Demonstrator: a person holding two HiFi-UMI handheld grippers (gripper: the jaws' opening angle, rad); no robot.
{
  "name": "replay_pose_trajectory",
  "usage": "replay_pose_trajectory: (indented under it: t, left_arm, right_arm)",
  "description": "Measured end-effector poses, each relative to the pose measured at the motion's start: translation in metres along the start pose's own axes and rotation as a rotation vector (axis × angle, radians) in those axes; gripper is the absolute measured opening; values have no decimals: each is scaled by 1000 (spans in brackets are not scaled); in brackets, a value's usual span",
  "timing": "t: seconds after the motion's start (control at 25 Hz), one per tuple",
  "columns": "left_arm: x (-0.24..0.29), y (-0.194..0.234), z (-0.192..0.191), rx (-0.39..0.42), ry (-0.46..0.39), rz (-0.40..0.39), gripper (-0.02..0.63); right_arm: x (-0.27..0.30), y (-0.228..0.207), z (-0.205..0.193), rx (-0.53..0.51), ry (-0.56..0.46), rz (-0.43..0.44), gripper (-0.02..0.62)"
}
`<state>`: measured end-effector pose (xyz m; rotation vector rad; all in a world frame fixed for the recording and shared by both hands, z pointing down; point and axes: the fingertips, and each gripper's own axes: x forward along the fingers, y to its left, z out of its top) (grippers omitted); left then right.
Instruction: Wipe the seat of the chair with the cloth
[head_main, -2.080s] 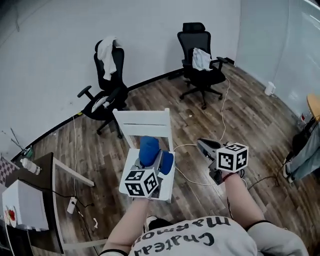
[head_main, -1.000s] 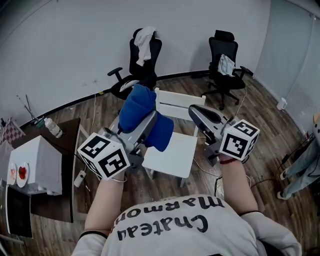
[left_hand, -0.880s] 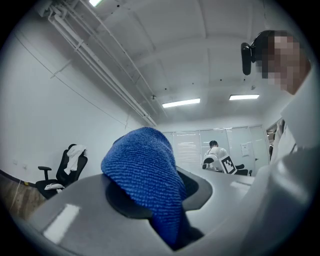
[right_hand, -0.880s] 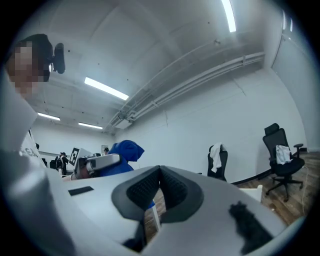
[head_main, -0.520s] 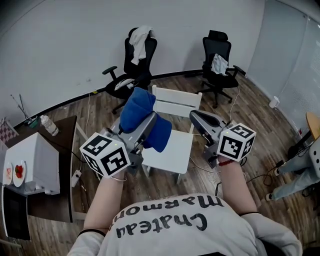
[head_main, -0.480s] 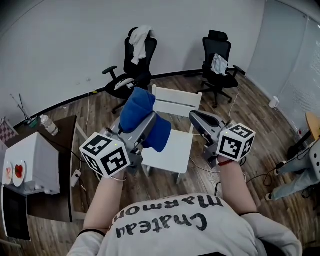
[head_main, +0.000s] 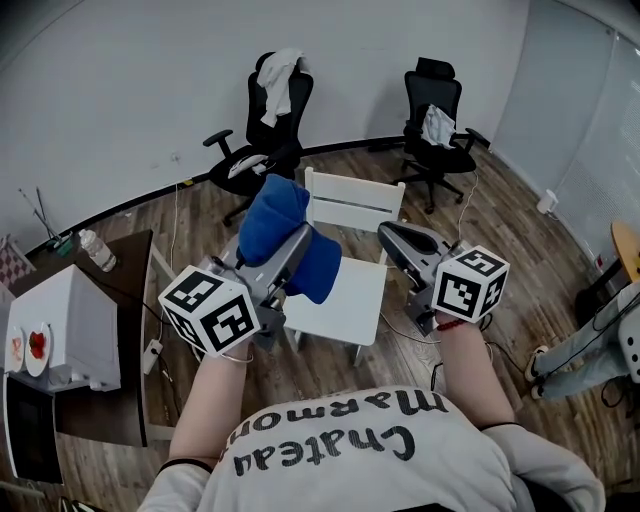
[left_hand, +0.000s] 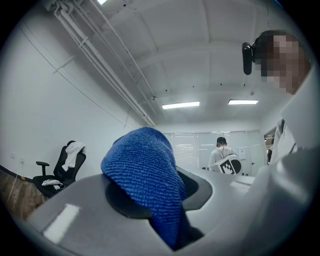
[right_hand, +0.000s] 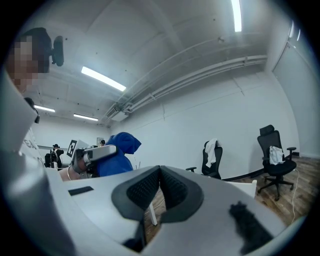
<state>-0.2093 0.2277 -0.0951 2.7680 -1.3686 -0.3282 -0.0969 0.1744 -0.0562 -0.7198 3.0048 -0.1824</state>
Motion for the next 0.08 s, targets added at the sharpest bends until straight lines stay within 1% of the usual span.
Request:
replay_pose_trajectory:
  t: [0.08]
  left_arm:
    - [-1,1,0,-7,-6,-2,112]
  right_arm:
    - [1,0,0,-6,3,-3,15]
